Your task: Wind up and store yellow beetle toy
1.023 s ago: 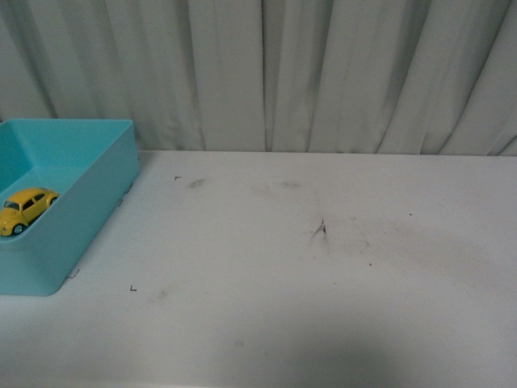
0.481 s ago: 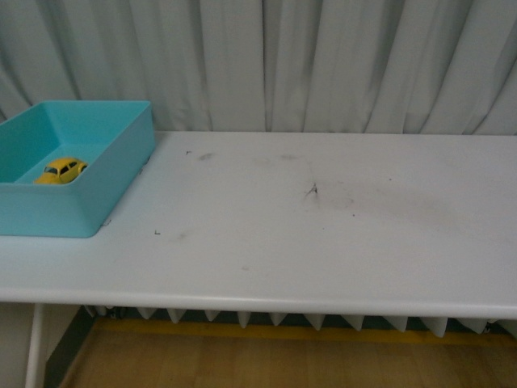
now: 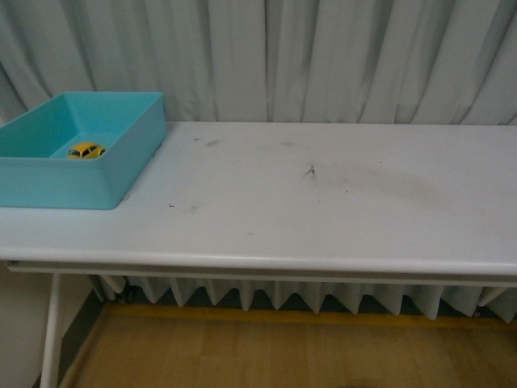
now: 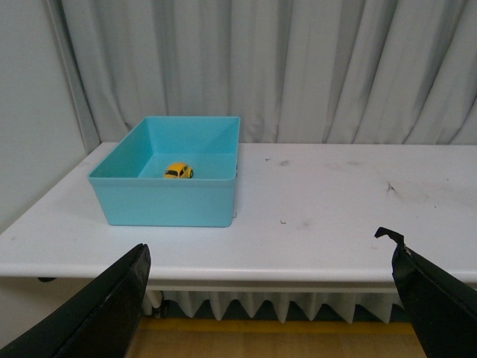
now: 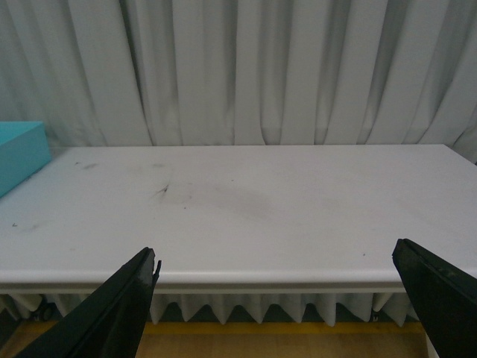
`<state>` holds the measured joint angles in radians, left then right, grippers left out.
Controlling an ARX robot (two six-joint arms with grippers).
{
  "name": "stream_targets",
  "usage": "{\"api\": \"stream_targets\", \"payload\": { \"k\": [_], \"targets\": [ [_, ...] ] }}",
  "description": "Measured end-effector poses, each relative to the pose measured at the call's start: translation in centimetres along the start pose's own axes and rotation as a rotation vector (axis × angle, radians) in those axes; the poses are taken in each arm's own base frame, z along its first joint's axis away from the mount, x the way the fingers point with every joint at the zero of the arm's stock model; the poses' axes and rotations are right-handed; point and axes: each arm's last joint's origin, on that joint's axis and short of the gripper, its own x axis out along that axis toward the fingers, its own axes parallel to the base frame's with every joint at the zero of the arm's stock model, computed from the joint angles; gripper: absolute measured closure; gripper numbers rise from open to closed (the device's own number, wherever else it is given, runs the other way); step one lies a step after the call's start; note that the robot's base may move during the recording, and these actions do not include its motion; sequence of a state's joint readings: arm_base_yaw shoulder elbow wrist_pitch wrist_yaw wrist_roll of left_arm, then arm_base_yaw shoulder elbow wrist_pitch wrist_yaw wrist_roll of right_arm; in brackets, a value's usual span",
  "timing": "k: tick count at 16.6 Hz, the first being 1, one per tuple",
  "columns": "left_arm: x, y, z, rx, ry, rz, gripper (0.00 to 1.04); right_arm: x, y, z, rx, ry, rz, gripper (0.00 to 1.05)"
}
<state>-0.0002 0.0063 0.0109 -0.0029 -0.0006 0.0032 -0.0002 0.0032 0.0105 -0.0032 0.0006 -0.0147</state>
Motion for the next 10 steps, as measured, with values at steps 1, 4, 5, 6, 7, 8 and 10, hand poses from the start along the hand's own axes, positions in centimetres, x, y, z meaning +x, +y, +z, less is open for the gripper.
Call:
{"api": "stream_targets", "payload": {
  "k": [1,4,5,6,7,8,10],
  "targets": [
    [0.00,0.00,0.00,0.000,0.000,0.000,0.07,0.00,0.00,-0.01,0.000,0.002,0.000,0.07],
    [0.00,0.00,0.00,0.000,0.000,0.000,0.07,0.00,0.00,-0.01,0.000,0.001,0.000,0.07],
    [0.00,0.00,0.00,0.000,0.000,0.000,0.07,0.00,0.00,-0.01,0.000,0.001,0.000,0.07],
    [0.00,0.00,0.00,0.000,0.000,0.000,0.07,0.00,0.00,-0.01,0.000,0.001,0.000,0.07],
    [0.00,0.00,0.00,0.000,0.000,0.000,0.07,0.00,0.00,-0.01,0.000,0.001,0.000,0.07],
    [0.00,0.00,0.00,0.000,0.000,0.000,0.07,0.00,0.00,-0.01,0.000,0.001,0.000,0.07],
    [0.00,0.00,0.00,0.000,0.000,0.000,0.07,0.00,0.00,-0.01,0.000,0.001,0.000,0.07]
  ]
}}
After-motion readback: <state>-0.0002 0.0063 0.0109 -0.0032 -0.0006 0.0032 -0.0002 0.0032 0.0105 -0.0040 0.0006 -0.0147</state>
